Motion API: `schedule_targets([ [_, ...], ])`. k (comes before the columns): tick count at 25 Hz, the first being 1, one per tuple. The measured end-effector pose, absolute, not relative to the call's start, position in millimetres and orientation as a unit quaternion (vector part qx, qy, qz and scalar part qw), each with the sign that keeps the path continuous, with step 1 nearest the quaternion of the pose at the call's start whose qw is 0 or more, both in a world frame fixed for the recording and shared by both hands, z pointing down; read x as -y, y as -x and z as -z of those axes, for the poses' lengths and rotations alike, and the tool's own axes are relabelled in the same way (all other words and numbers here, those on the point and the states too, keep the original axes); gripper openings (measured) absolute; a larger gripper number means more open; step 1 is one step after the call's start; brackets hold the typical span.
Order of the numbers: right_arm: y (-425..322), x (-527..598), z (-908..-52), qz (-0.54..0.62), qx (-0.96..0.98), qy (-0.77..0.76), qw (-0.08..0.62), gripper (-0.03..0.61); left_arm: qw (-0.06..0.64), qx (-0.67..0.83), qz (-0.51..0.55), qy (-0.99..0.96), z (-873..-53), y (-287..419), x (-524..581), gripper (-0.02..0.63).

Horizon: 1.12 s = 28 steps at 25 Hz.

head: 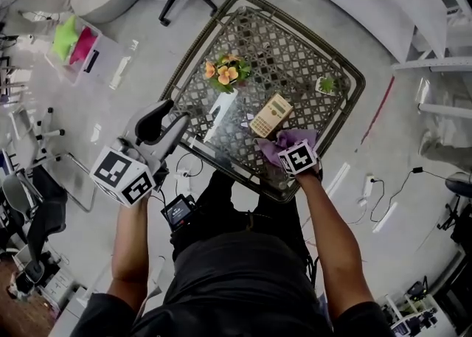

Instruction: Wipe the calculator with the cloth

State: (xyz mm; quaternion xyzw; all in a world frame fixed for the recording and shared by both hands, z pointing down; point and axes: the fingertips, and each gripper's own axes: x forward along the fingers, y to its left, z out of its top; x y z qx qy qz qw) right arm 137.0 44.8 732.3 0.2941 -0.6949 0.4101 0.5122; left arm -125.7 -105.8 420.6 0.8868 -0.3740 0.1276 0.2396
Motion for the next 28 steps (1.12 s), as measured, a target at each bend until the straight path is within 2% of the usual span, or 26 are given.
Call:
schedule_targets([
  [10, -140, 51, -656, -0.379, 0.739, -0.419, 0.366, 0.072, 0.251, 0.397, -0.123, -0.874, -429, 155, 102, 0.229],
  [19, -120, 130, -687, -0.362, 0.733, -0.462, 0.344, 0.073, 0.259, 0.412, -0.125, -0.865, -435, 176, 95, 0.229],
  [28, -134, 130, -711, -0.366, 0.712, -0.48, 0.359, 0.074, 0.266, 0.417, -0.129, -0.859, -444, 185, 91, 0.229],
])
